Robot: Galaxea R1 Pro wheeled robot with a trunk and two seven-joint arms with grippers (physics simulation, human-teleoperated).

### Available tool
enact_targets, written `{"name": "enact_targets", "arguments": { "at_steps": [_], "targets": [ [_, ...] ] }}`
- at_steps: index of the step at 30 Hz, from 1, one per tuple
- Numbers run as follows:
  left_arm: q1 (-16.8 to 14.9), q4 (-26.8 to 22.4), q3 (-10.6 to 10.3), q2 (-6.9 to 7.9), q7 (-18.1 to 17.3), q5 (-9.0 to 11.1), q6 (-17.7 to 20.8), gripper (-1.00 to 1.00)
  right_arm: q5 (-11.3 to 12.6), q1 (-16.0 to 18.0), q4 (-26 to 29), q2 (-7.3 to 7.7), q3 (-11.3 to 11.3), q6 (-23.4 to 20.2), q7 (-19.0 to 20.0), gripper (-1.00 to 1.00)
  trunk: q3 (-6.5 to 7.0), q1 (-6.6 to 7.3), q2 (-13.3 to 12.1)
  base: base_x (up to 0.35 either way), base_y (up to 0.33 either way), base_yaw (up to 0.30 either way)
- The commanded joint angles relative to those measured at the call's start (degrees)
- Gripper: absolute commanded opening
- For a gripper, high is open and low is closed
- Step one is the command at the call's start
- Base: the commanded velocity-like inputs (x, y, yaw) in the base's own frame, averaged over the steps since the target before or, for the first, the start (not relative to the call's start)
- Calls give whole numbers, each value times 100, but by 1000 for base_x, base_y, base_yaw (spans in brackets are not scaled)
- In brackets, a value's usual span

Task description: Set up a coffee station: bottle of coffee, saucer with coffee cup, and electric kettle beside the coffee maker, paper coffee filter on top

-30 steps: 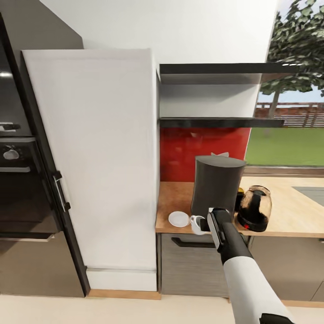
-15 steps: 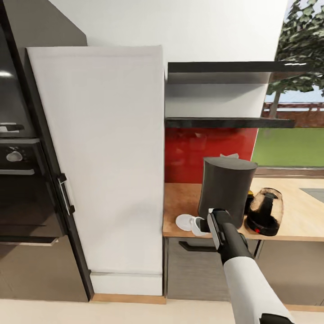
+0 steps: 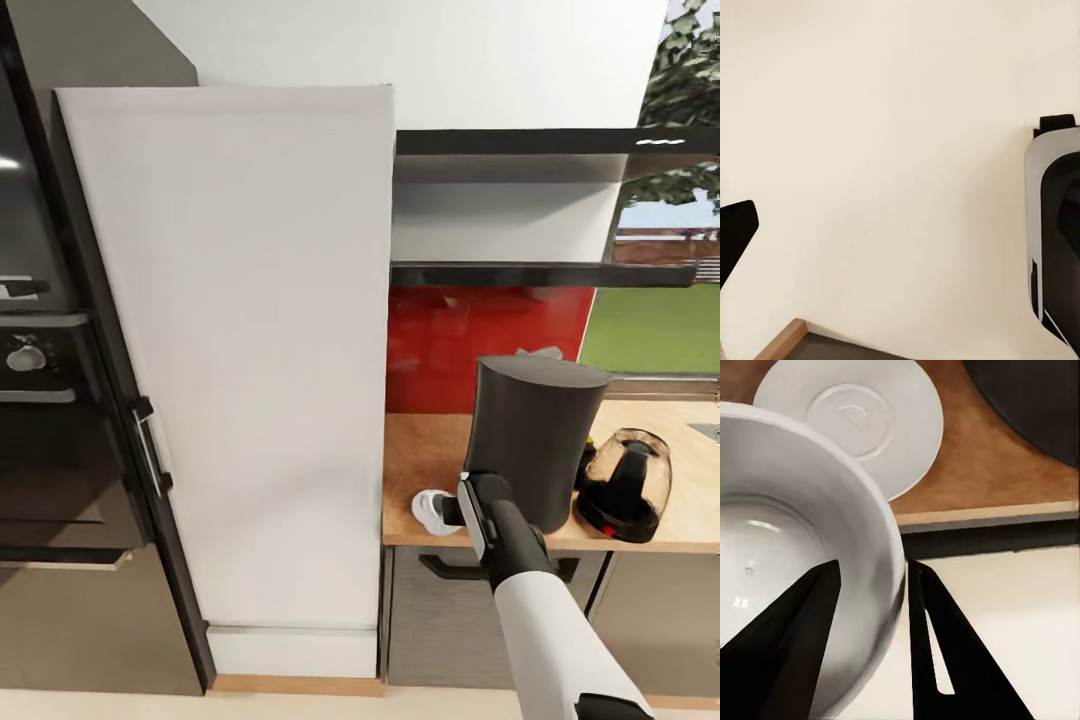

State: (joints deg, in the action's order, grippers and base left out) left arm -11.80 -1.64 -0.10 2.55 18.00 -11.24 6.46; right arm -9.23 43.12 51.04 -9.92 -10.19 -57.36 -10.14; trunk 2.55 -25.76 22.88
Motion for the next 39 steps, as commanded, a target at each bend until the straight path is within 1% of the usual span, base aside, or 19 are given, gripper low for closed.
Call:
{"name": "enact_targets", "arguments": {
  "at_steps": [1,5,8,18,31,39],
  "targets": [
    [2,-12,1,0,10,-54,45,100,-58,3,2,-8,-18,-21,30,-100,-3,-2,4,3,3,-232],
    [2,-12,1,0,11,-54,40,100,-60,3,3,-8,-18,-21,27,-100,-3,-2,4,1,1,-260],
    [2,-12,1,0,11,-54,43,100,-61,3,3,-8,-18,-21,23,-100,-3,-2,4,6,5,-117],
    [2,-12,7,0,11,-54,53,100,-61,3,3,-8,-18,-21,21,-100,-3,-2,4,220,115,-7],
    [2,-12,12,0,19,-54,57,100,-61,3,3,-8,-18,-21,21,-100,-3,-2,4,26,2,0],
    [2,-20,18,-8,19,-54,76,100,-62,3,3,-8,-18,-21,21,-100,-3,-2,4,224,42,0]
  ]
}}
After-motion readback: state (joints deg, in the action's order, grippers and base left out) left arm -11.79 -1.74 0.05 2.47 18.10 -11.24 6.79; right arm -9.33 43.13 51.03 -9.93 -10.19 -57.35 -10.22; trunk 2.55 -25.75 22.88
